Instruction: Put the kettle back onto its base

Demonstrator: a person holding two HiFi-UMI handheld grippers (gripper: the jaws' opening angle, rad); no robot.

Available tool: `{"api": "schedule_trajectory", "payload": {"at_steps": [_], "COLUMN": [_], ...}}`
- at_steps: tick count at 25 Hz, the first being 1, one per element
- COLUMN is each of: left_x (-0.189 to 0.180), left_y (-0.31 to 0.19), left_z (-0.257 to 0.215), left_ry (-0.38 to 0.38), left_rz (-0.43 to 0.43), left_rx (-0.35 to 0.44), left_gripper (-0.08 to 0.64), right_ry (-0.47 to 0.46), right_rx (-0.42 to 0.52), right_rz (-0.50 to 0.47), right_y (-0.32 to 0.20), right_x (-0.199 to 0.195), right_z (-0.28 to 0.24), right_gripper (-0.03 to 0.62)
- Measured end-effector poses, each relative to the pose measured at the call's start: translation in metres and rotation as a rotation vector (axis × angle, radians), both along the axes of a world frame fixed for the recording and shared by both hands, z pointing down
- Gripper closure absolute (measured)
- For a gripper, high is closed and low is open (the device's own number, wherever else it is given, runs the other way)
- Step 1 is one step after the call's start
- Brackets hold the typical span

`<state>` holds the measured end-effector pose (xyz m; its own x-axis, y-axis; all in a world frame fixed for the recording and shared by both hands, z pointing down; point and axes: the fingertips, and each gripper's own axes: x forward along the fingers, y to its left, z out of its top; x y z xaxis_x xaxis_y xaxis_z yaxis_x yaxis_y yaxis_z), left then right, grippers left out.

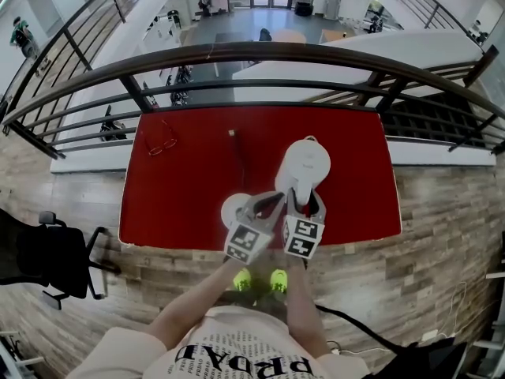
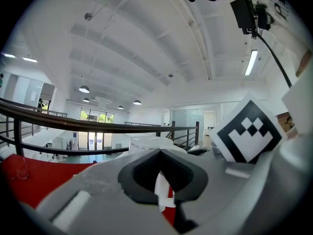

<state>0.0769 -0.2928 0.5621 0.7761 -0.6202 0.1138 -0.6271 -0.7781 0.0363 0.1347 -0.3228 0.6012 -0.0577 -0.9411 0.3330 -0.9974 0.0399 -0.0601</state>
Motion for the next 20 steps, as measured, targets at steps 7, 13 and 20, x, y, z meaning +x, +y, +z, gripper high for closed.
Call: {"api": "schedule_trajectory", "payload": {"at_steps": [7,13,20], "left_x": [-0.001,0.002,0.027], "left_y": [0.0,0.001,0.005], "left_z": [-0.006,-0.007,-0.007], "left_ry": [0.01,0.018,0.017], "left_rz": [-0.014,-0.02,-0.016], "left_rx": [0.002,0.007,0.005], "left_gripper": [0.563,0.561,0.56], "right_ry": [-0.024,-0.031,-0.089], "right_rx": [-0.02,0.0,0.016], "right_rz": [-0.043,-0.117,-0.126], "right_y": [0.006,0.016,0.025], "right_x": [0.01,0.019,0.03], "right_z": [0.002,0.004,0.003], "right_gripper": [0.396,0.413,0.438]}}
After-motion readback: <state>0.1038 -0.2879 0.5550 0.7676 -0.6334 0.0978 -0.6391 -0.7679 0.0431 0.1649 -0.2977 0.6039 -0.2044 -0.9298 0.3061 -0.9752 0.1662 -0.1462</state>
